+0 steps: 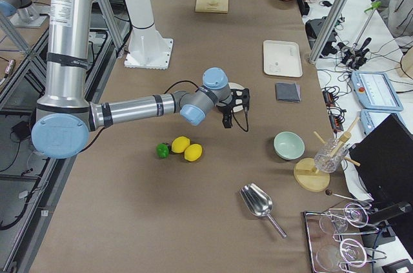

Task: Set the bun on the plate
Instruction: 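Reach the right gripper to the white plate's rim and hook it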

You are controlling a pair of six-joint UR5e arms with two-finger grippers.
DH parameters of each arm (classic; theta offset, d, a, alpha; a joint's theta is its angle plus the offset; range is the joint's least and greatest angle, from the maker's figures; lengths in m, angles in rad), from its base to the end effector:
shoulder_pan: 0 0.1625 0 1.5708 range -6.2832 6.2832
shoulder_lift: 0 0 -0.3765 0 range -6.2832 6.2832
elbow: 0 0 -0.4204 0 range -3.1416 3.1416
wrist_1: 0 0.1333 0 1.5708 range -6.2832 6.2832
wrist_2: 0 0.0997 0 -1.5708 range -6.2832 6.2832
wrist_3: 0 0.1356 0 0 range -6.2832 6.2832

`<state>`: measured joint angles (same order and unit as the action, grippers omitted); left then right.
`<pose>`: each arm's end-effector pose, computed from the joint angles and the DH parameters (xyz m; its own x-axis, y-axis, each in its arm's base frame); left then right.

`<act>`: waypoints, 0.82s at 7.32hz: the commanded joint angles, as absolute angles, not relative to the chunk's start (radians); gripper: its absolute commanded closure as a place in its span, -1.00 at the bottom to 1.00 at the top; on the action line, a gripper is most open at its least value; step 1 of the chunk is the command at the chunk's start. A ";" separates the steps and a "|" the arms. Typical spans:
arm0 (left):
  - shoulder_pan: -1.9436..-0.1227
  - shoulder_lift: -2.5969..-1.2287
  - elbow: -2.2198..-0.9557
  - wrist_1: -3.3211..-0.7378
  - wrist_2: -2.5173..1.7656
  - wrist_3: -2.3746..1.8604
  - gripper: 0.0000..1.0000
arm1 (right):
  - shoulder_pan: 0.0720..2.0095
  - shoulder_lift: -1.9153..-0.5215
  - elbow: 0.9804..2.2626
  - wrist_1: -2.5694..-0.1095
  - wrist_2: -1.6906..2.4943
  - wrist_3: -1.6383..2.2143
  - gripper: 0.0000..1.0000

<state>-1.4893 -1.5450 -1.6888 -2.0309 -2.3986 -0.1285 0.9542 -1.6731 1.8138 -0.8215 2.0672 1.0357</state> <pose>0.0108 -0.5428 0.5260 0.6464 0.3278 -0.6890 0.0136 0.8979 0.4400 -0.2523 -0.4747 0.4756 0.5698 0.0285 0.8213 -0.2474 0.9590 0.1384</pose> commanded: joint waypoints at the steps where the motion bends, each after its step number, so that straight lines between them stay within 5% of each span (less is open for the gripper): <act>1: -1.488 -1.545 -1.689 -2.031 -2.399 -0.129 -0.96 | 0.700 -1.608 1.795 -0.769 1.834 1.239 -0.98; 6: -1.488 -1.545 -1.689 -2.031 -2.398 -0.129 -0.96 | 0.660 -1.621 1.758 -0.767 1.809 1.239 -0.35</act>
